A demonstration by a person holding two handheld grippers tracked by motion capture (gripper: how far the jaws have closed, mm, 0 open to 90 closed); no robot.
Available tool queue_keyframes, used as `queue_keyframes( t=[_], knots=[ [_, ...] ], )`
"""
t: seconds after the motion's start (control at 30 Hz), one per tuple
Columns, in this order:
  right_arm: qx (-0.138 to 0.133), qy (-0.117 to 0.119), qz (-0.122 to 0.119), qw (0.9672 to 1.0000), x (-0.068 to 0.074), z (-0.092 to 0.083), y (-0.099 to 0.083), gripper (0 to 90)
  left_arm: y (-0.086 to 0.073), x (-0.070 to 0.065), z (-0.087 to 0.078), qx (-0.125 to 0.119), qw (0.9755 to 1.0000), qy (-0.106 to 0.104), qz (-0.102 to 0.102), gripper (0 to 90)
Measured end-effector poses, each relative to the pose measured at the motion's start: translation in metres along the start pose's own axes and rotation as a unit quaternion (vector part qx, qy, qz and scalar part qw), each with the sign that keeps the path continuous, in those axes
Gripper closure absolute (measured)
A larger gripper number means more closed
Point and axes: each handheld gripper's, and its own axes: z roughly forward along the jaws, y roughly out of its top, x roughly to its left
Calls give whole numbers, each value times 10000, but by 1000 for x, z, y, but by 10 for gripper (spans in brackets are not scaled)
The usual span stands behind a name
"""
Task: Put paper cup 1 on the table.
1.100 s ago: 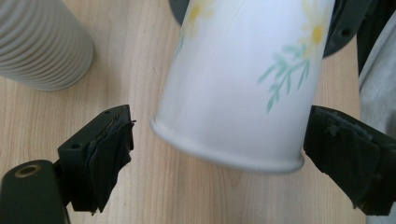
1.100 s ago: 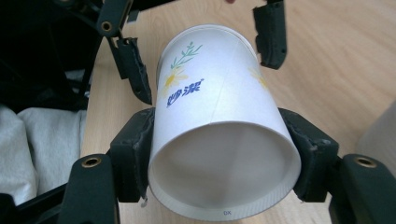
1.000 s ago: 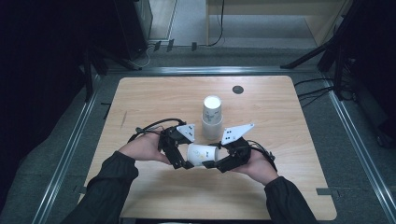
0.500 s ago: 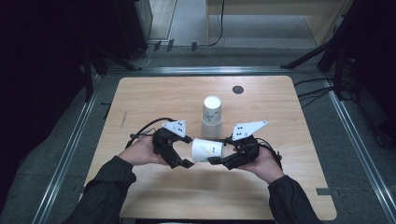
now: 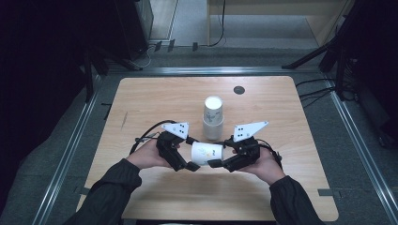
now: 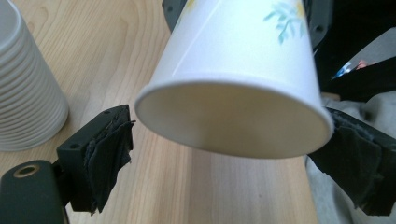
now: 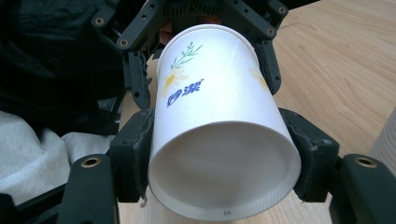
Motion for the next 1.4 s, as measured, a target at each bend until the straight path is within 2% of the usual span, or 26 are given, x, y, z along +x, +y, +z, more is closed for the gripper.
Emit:
queue_keyframes(
  t=[0.1,0.2,0.4,0.5,0.67,0.9,1.17,1.23,1.37,1.4],
  knots=[
    [-41,59,25,10000,0,1,0,343,1,0,0,-71,10000,-55,-8,83],
    [-83,86,52,9999,0,2,0,343,1,0,0,-229,9997,-77,-50,133],
    [-56,156,89,9998,0,5,0,343,0,0,0,-196,9998,-54,-31,140],
    [-31,135,120,9998,-1,7,0,344,0,0,0,-195,9997,-110,-13,216],
    [14,157,151,9998,-1,9,-1,344,-2,1,0,-165,9997,-171,22,231],
    [22,129,178,9998,-1,9,-1,339,-2,1,-2,-158,9998,-133,20,240],
    [77,16,193,9998,-2,8,-2,259,-1,2,-14,-199,9998,-43,39,241],
    [143,5,221,9997,-2,7,-3,256,1,3,-19,-200,9998,-18,-15,241],
    [318,-63,199,9993,-2,7,-5,255,9,0,-29,-94,9998,114,99,240],
    [412,-129,200,9989,-2,7,-6,256,11,-1,-32,22,9997,189,150,240]
  ],
)
